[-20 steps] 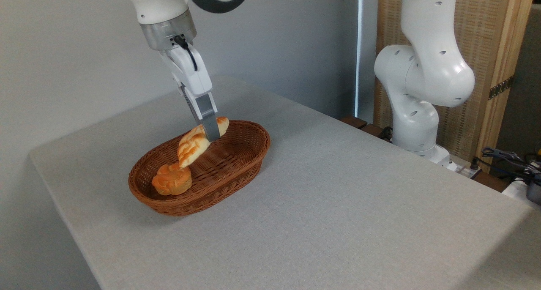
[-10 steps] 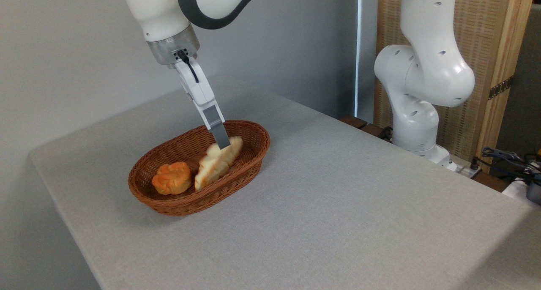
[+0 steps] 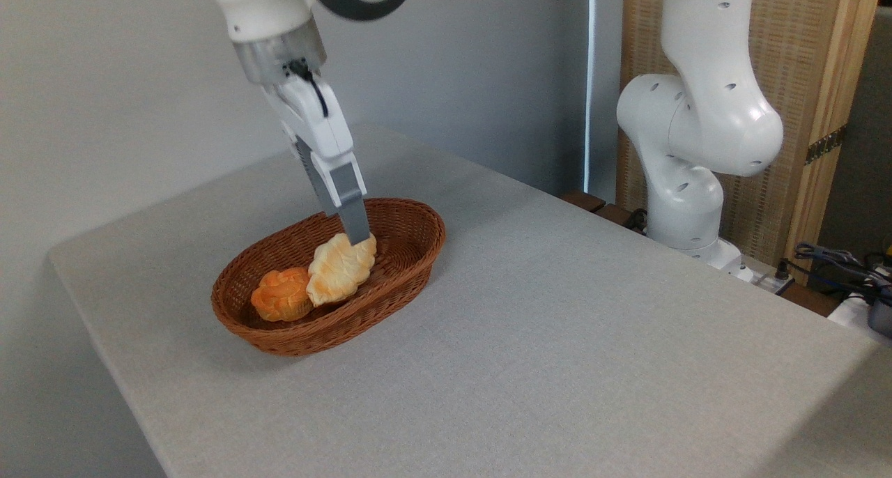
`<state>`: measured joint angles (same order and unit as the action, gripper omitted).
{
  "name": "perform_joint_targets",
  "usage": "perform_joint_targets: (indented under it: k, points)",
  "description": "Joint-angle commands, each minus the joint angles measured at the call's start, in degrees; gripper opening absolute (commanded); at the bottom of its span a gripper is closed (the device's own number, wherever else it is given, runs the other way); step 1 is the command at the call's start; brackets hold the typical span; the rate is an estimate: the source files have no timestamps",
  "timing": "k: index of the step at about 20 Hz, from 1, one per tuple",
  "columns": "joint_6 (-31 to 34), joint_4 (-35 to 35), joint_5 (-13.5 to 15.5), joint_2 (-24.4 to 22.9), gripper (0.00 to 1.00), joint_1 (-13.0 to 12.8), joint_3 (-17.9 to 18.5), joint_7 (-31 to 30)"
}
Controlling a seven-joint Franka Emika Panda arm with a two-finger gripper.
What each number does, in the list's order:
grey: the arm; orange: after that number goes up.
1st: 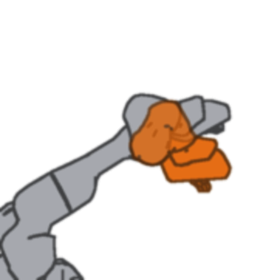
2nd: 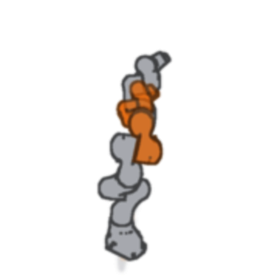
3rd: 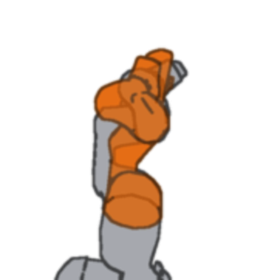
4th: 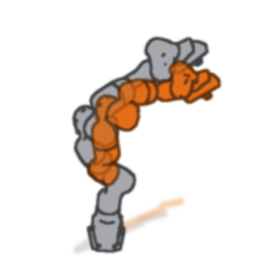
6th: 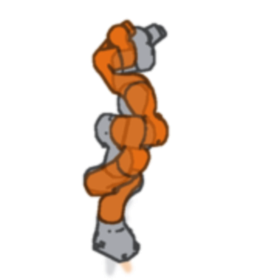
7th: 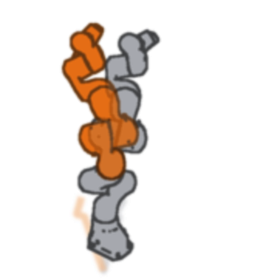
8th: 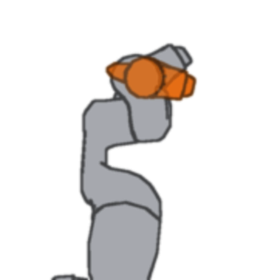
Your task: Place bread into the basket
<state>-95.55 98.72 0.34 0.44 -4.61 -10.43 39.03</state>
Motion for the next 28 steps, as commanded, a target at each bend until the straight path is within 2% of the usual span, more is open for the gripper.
perform_joint_targets:
  k: [1, 6, 7, 9, 10, 11, 17, 21, 24, 28]
  points:
    - [0.2, -5.6, -0.4, 0.2, 1.0, -0.2, 5.3, 0.2]
    - [0.0, -7.0, 1.1, 0.4, 1.0, 0.0, 8.6, -0.5]
    - [0.0, -7.0, 2.5, 0.4, 1.0, 0.0, 10.1, -0.7]
    - [0.3, -7.0, 7.0, 0.4, 1.0, -0.1, 12.4, -1.3]
    - [0.6, -7.0, 8.5, 0.0, 1.0, -0.1, 13.4, -1.3]
    - [0.8, -7.0, 8.7, -0.3, 1.0, -0.1, 13.9, -1.2]
    - [1.9, -7.0, 8.1, -0.4, 1.0, -0.2, 13.1, -1.0]
    - [3.4, -7.1, 4.4, -0.4, 1.0, -0.8, 12.8, -1.1]
    - [3.4, -7.4, 1.7, -0.4, 1.0, -1.0, 11.0, -1.7]
    - [3.3, -7.4, 0.1, -0.7, 1.0, -2.5, 11.5, -2.7]
